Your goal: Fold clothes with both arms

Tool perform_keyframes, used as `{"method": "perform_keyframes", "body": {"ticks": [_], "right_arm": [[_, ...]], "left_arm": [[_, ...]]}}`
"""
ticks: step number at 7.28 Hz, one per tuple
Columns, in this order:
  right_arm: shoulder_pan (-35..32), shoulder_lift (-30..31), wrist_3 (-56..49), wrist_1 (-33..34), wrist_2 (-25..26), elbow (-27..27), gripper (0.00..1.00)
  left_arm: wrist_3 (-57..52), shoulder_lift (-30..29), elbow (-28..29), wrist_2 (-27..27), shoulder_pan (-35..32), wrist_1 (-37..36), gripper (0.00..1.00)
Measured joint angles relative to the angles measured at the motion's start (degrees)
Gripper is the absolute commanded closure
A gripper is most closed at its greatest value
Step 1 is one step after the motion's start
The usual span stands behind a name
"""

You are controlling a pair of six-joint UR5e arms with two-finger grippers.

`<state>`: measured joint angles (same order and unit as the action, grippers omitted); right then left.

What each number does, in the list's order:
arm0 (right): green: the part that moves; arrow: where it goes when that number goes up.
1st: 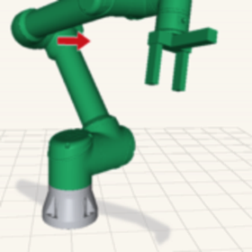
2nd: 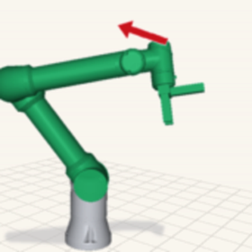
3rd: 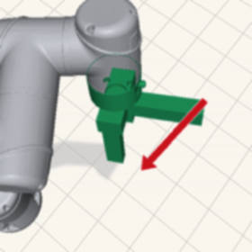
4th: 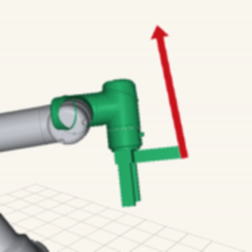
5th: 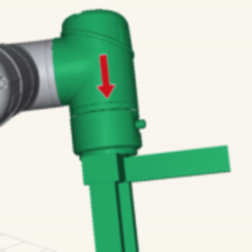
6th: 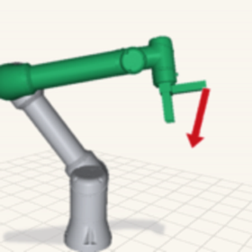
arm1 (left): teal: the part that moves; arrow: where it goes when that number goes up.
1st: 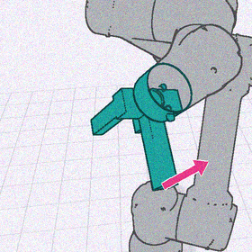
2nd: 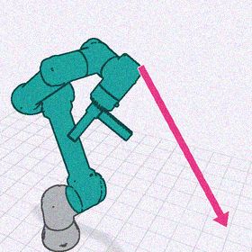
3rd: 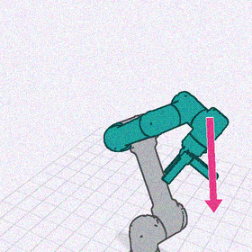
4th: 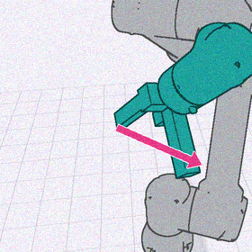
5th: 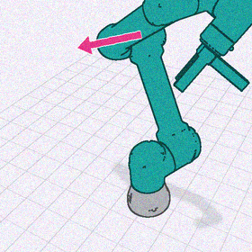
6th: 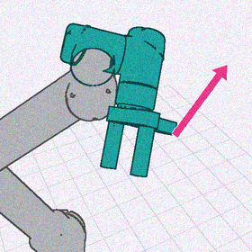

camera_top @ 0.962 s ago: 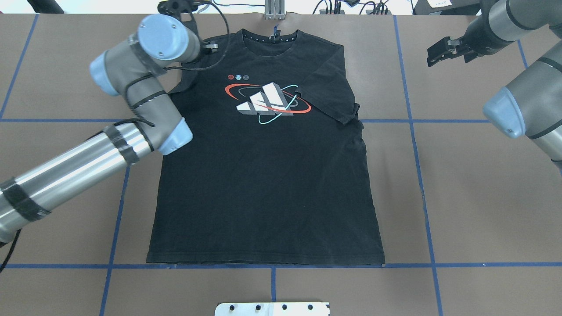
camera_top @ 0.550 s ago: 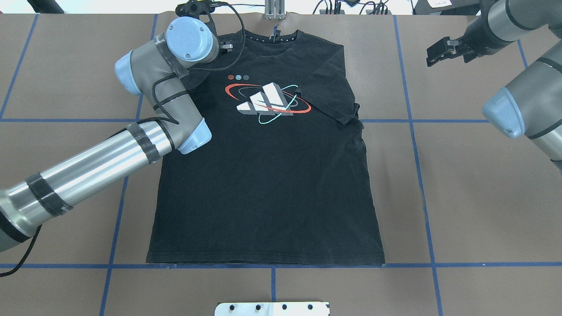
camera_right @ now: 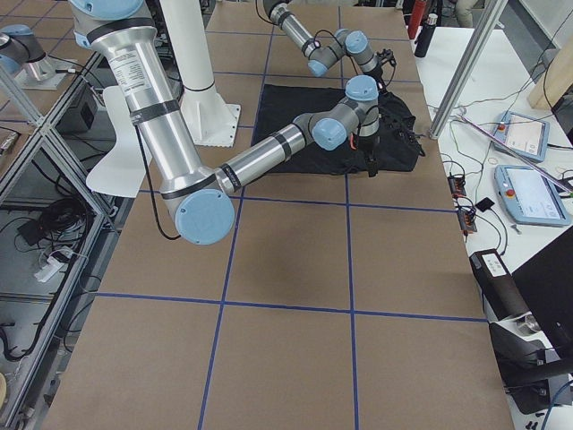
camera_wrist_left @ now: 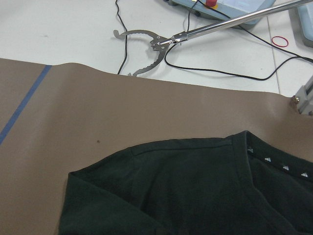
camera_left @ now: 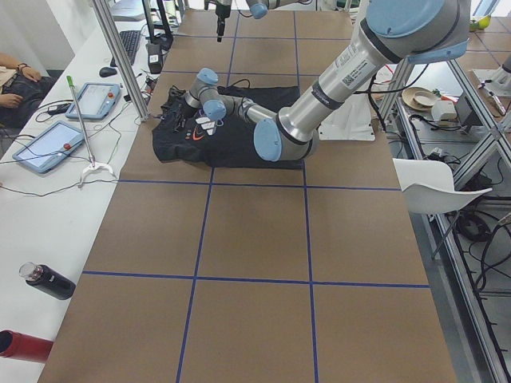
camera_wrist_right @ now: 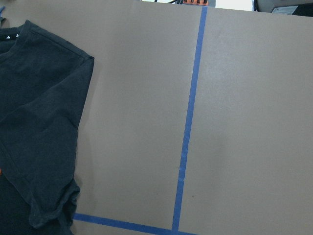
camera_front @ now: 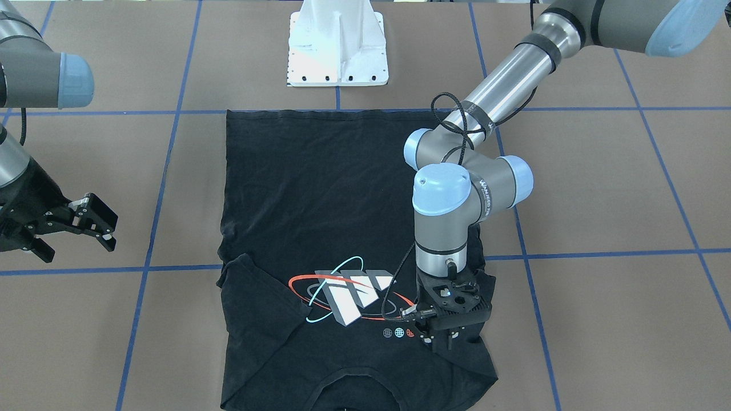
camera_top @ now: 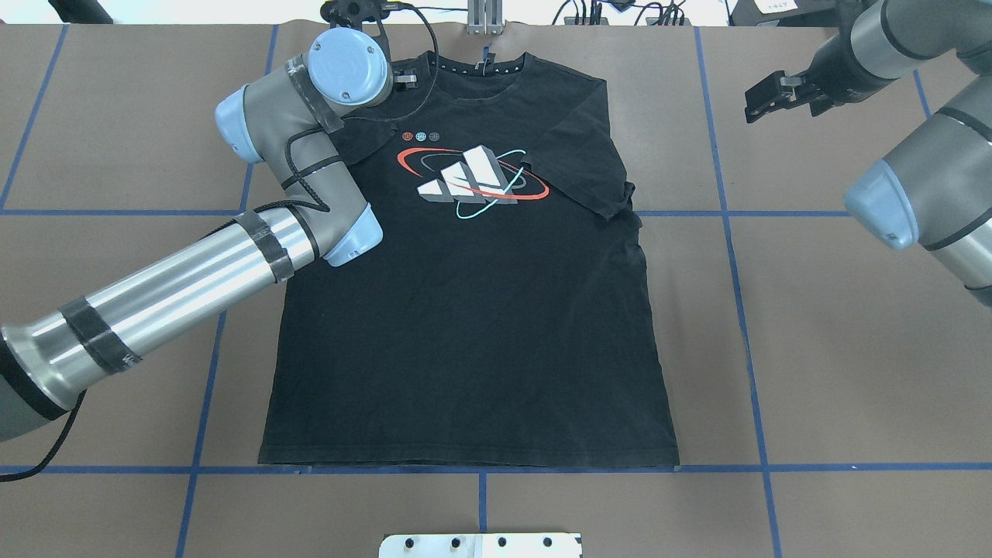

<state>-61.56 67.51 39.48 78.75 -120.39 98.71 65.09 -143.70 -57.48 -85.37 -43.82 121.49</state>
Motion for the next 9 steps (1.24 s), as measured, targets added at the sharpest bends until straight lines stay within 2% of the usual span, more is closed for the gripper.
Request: {"method": "perform_keyframes", "body": {"ticks": [2,4,6,9], "right_arm": [[0.86,0.04,3.61,0.00,0.54,1.70,0.00],[4.91,1.06,11.96,0.41,4.20,6.82,0.00],[12.23,5.31,20.47,0.68,9.00,14.15,0.00],[28.22,14.40,33.11,0.68,21.11,24.91,0.00]], "left_arm": [[-6.50,6.23,-10.95,-3.61,-0.23,-1.57,0.00],[-12.75,16.58,-27.51,-8.26,-0.41,-4.58,0.00],[-13.93,25.98,-41.51,-11.96,0.20,-5.75,0.00],[-11.34,40.60,-56.64,-15.02,4.39,-5.66,0.00]]}}
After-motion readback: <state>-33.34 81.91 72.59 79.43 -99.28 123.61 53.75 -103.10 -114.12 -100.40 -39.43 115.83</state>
